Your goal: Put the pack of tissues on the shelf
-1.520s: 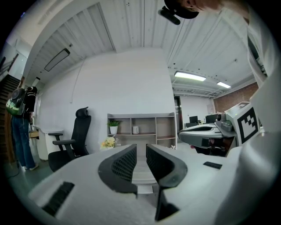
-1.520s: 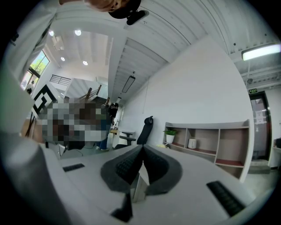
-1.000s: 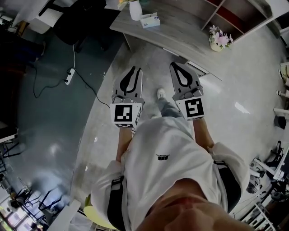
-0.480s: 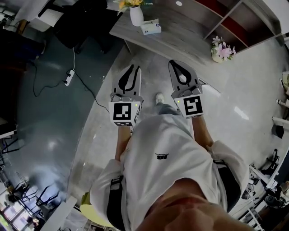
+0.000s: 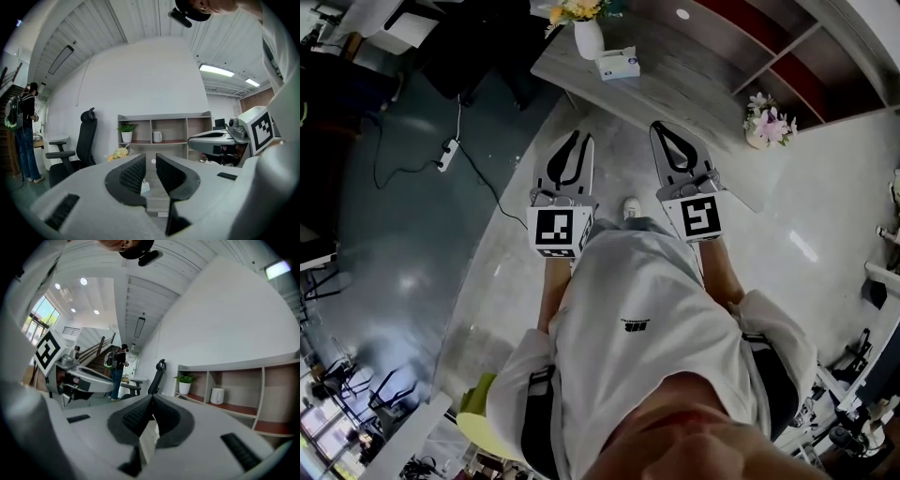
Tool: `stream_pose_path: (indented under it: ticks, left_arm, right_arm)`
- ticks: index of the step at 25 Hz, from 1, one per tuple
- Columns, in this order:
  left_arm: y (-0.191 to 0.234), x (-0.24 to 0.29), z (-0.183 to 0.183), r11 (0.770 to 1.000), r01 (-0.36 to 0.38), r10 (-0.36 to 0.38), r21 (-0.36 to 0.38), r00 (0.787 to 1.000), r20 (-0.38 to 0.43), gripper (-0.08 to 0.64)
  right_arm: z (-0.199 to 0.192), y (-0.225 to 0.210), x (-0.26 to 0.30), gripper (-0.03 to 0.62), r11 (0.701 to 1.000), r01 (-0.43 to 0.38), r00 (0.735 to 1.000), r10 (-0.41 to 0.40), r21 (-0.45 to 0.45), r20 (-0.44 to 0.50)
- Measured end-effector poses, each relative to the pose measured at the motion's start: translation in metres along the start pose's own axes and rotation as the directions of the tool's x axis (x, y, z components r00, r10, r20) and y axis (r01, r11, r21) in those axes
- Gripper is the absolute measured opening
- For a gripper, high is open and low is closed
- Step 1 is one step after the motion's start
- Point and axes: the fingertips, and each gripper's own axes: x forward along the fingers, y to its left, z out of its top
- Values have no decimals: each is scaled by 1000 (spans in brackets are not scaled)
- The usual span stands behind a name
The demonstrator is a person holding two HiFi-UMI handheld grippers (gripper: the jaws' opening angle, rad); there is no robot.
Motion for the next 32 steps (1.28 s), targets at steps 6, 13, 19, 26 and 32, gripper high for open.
stream_pose_path:
  ticks: [6,13,19,26,32]
  left_arm:
    - [7,17,-7,1000,-17,17,-8,1000,-15,83]
    - [14,36,-10,1000,-24,23,-9,1000,-19,83]
    - [23,57,-14,1000,-21,21,-12,999,-29,83]
    - [40,83,-27,1000,-4,3,-18,999,-44,83]
    - [57,108,-39,1000,14,-15,-23,998,-68,80]
  right_arm:
    - [-9,-9,15,26,1000,-27,1000,27,-6,-10]
    - [-15,-18,30,26,999,-38,999,38,-10,-12]
    - [-22,-26,46,26,999,-42,999,42,-10,-24]
    - [-35,-35,72,26,999,-33,999,33,4,-22]
    - [-47,-44,99,26,1000,-30,999,30,2,-38]
